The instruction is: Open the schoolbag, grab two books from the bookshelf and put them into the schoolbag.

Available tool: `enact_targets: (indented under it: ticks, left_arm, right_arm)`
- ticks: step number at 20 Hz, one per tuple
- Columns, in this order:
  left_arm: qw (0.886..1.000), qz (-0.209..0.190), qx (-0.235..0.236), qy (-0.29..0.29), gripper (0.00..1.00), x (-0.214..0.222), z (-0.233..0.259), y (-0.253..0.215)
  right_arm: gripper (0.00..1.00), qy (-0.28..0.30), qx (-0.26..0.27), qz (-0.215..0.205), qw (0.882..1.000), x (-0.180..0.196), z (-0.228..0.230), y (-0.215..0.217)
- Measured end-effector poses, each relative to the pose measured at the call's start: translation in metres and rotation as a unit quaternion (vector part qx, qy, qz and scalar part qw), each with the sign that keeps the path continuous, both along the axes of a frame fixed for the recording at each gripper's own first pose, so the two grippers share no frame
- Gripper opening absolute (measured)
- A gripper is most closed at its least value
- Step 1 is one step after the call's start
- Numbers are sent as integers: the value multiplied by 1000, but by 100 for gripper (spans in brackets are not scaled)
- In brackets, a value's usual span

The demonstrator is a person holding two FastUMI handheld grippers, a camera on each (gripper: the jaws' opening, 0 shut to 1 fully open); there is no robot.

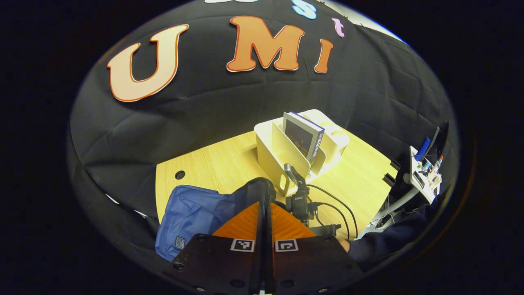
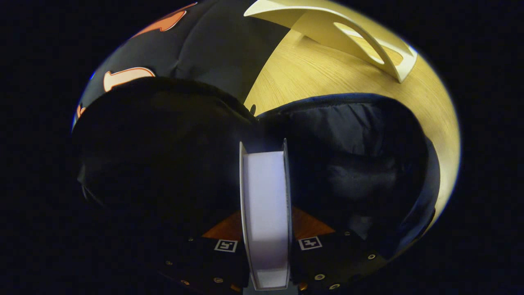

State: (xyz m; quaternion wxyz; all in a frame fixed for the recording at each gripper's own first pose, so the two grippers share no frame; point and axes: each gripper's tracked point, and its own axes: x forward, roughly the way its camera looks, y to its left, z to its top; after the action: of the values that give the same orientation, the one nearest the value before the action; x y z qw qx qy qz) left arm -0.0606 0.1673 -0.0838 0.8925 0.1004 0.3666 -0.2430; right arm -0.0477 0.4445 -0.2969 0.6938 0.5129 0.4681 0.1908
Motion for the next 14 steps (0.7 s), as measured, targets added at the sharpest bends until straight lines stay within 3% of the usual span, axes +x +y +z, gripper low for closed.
enact_targets:
  ticks: [2, 3, 4, 5, 6, 7, 8, 9, 10, 11, 14]
  left_arm:
    - [1000, 3, 0, 0, 0, 3, 0, 1]
    - [1000, 6, -1, -3, 4, 5, 1, 3]
    - [1000, 10, -1, -5, 4, 8, 1, 6]
    - [1000, 14, 0, -5, 4, 8, 0, 9]
    - [1000, 17, -1, -5, 4, 10, 0, 11]
    - [1000, 19, -2, -3, 4, 9, -1, 12]
    - [1000, 20, -2, -4, 4, 11, -1, 12]
    - [1000, 21, -3, -5, 4, 11, -3, 14]
    - [1000, 23, -2, -7, 4, 12, -2, 16]
    - [1000, 24, -3, -9, 5, 14, -2, 16]
    - [999, 30, -6, -12, 4, 18, -2, 19]
  right_arm:
    - [40, 8, -3, -2, 1000, 2, 0, 2]
    - [41, 12, -6, -1, 1000, 2, 0, 1]
    - [30, 18, -16, 1, 1000, 1, 0, -1]
    - [43, 23, -31, 2, 999, 1, -2, -5]
    - [32, 31, -48, 6, 998, -1, -6, -7]
    - [52, 38, -68, 15, 997, -5, -13, -10]
    - [40, 45, -83, 26, 995, -10, -13, -15]
    - [66, 57, -95, 42, 993, -15, -14, -16]
    - [54, 64, -103, 56, 991, -21, -10, -19]
    - [81, 67, -112, 70, 989, -26, -7, -21]
    - [92, 66, -125, 109, 984, -39, 6, -30]
